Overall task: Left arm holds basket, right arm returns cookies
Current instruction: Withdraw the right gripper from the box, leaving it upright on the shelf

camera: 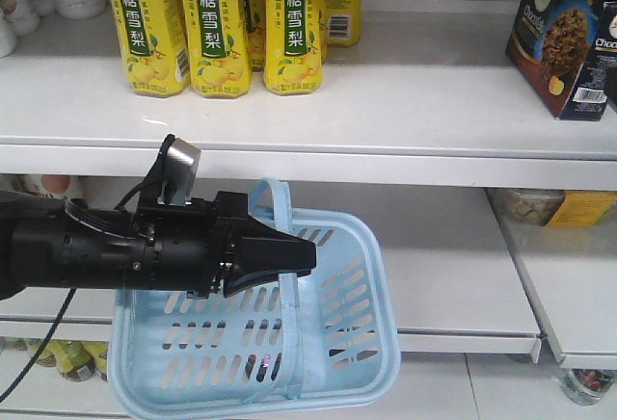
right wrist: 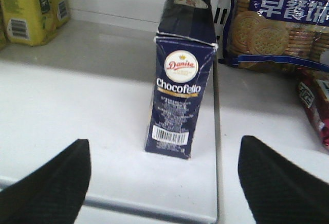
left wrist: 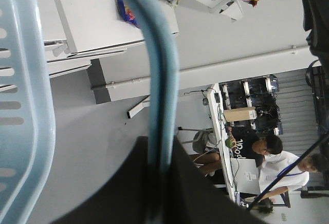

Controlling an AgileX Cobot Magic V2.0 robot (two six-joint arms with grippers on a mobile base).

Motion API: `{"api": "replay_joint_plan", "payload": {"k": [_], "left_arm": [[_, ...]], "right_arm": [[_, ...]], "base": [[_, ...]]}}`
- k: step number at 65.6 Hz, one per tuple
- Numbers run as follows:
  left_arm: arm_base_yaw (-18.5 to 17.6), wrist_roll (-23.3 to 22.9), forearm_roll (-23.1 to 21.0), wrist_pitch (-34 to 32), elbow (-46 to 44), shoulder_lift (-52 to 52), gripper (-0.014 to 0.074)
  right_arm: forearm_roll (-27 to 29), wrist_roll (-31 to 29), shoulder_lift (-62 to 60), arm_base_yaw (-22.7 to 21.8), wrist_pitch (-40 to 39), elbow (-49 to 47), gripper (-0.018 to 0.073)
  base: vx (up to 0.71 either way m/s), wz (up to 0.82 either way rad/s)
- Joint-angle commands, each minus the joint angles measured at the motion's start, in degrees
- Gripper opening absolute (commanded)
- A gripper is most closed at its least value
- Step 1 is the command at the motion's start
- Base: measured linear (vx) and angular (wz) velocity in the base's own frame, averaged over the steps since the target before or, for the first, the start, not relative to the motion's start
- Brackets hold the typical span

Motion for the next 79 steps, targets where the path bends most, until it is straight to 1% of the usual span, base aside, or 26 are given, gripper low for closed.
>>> {"api": "replay_joint_plan", "payload": {"k": [1,5,10,18,30,42,45,50,68,74,79], "left_arm": [[-0.2,0.4,-6.2,3.0,-1.9,-2.3,-0.0003],[-0.2,0.4,-6.2,3.0,-1.9,-2.3,-0.0003],[-0.2,0.4,-6.2,3.0,-1.9,-2.3,-0.0003],[-0.2,0.4,-6.2,3.0,-1.9,-2.3,-0.0003],[-0.2,0.4,-6.2,3.0,-1.9,-2.3,-0.0003],[-0.2,0.4,-6.2,3.0,-1.9,-2.3,-0.0003],[-0.2,0.4,-6.2,3.0,-1.9,-2.3,-0.0003],[-0.2,0.4,-6.2,3.0,-1.9,-2.3,-0.0003],[-0.2,0.4,-6.2,3.0,-1.9,-2.3,-0.0003],[-0.2,0.4,-6.2,3.0,-1.9,-2.3,-0.0003],[-0.2,0.4,-6.2,3.0,-1.9,-2.3,-0.0003]], "right_arm": [[-4.2,-0.2,-3.6,-0.3,-0.9,-0.3,0.0536],[-7.2,-0.1,-5.3,-0.3,1.4,-0.1,0.0536],[-10.6,1.5,-7.1,-0.3,3.7,-0.1,0.0536],[-13.7,4.4,-10.1,-0.3,7.1,-0.1,0.0536],[-14.5,7.6,-15.1,-0.3,13.1,-0.1,0.0536],[-13.4,9.6,-20.9,-0.3,17.1,0.2,0.0536],[-13.3,10.2,-22.4,-0.3,16.3,1.2,0.0536],[-13.3,10.8,-25.8,-0.3,12.8,5.0,0.0536],[-13.3,10.8,-39.5,-0.3,-1.5,26.8,0.0536],[-13.3,10.7,-43.4,-0.3,-6.9,32.9,0.0536],[-13.5,10.7,-45.6,-0.3,-14.1,38.6,0.0536]], "base": [[0.0,0.0],[0.0,0.0],[0.0,0.0],[0.0,0.0],[0.0,0.0],[0.0,0.0],[0.0,0.0],[0.0,0.0],[0.0,0.0],[0.0,0.0],[0.0,0.0]]}}
